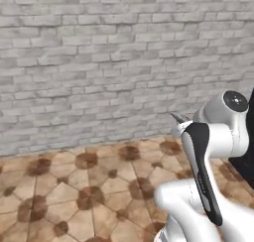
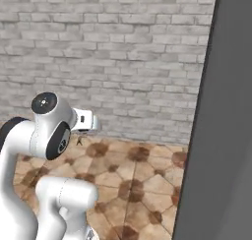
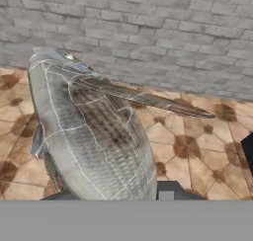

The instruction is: Place the fish on the counter behind the older fish on the same shelf of the fridge to maintain FIFO order. Close the fridge door when finished.

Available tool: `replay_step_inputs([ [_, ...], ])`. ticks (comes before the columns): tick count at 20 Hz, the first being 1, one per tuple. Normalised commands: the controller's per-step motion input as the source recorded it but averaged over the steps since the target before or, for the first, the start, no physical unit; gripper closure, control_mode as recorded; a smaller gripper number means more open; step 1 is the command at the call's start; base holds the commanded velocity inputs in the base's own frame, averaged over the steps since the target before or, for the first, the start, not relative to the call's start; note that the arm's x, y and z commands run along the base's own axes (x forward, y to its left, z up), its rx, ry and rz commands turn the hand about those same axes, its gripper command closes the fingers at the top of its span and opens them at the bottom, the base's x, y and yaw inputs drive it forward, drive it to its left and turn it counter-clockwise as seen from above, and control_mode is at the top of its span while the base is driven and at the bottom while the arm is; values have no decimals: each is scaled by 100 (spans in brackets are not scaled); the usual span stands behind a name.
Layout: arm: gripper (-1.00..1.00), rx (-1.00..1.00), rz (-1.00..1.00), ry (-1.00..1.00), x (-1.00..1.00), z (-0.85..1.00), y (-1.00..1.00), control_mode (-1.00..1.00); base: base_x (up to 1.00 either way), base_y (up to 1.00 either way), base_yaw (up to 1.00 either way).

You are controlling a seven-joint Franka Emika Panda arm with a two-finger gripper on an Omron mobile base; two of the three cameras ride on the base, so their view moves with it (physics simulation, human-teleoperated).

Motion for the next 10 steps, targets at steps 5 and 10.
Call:
replay_step_inputs([
  [5,100,0,0,0,0,0,0,100,80,34,-69],
  [10,100,0,0,0,0,0,0,100,70,59,-75],
])
